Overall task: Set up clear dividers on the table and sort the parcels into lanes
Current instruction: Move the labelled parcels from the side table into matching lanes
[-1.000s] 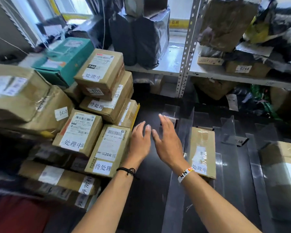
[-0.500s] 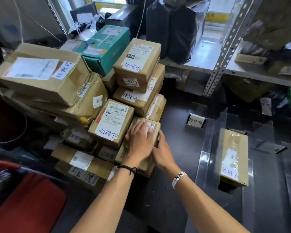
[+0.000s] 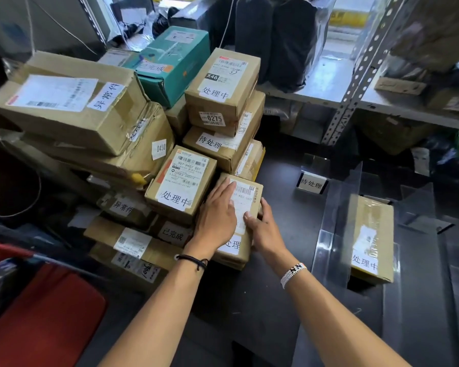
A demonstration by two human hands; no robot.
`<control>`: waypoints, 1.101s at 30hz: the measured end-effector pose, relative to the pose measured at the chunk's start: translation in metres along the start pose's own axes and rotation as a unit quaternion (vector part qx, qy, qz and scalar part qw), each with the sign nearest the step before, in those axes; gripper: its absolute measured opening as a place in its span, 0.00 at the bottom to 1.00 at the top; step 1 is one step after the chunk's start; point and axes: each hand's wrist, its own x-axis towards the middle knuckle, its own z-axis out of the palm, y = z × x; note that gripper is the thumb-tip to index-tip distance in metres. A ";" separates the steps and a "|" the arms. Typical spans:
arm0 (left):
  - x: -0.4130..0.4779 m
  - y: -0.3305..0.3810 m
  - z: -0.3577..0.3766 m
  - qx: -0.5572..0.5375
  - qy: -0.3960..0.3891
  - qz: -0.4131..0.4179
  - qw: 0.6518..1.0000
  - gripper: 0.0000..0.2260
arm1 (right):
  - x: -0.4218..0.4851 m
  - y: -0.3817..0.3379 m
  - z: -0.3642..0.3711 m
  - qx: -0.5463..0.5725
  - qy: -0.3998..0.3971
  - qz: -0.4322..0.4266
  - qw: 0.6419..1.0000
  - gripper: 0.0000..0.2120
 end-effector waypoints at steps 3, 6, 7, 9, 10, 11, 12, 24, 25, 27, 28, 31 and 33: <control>-0.004 0.005 -0.005 -0.042 0.004 -0.013 0.999 0.24 | -0.007 -0.004 -0.001 0.012 -0.009 -0.002 1.000 0.27; -0.007 0.012 -0.011 -0.061 0.010 -0.005 0.998 0.25 | -0.015 -0.009 -0.004 0.007 -0.016 -0.034 0.999 0.25; -0.007 0.015 -0.013 -0.068 0.013 0.001 0.998 0.25 | -0.017 -0.013 -0.007 0.009 -0.013 -0.048 0.999 0.25; -0.009 0.018 -0.016 -0.084 0.023 0.007 0.996 0.26 | -0.024 -0.022 -0.013 0.024 0.000 -0.066 0.998 0.24; -0.010 0.020 -0.018 -0.093 0.030 0.005 0.995 0.26 | -0.027 -0.026 -0.016 0.036 0.009 -0.073 0.997 0.23; -0.012 0.022 -0.019 -0.108 0.038 0.004 0.993 0.27 | -0.031 -0.031 -0.021 0.045 0.019 -0.081 0.996 0.24; -0.013 0.025 -0.020 -0.131 0.044 0.004 0.990 0.27 | -0.034 -0.036 -0.026 0.049 0.031 -0.091 0.994 0.25; -0.013 0.116 0.011 -0.291 0.012 0.046 0.956 0.29 | -0.077 -0.085 -0.110 0.101 0.131 -0.178 0.970 0.28; -0.014 0.121 0.017 -0.314 -0.006 0.029 0.949 0.29 | -0.081 -0.088 -0.117 0.102 0.138 -0.183 0.968 0.28; -0.019 0.137 0.033 -0.373 -0.058 0.009 0.926 0.29 | -0.091 -0.091 -0.136 0.103 0.158 -0.193 0.963 0.28; -0.022 0.144 0.041 -0.395 -0.075 0.006 0.916 0.29 | -0.096 -0.092 -0.145 0.100 0.167 -0.195 0.961 0.28; -0.026 0.161 0.061 -0.428 -0.097 0.009 0.898 0.25 | -0.109 -0.090 -0.169 0.096 0.189 -0.193 0.958 0.28; -0.028 0.170 0.073 -0.439 -0.120 0.017 0.890 0.27 | -0.117 -0.088 -0.183 0.098 0.201 -0.195 0.955 0.28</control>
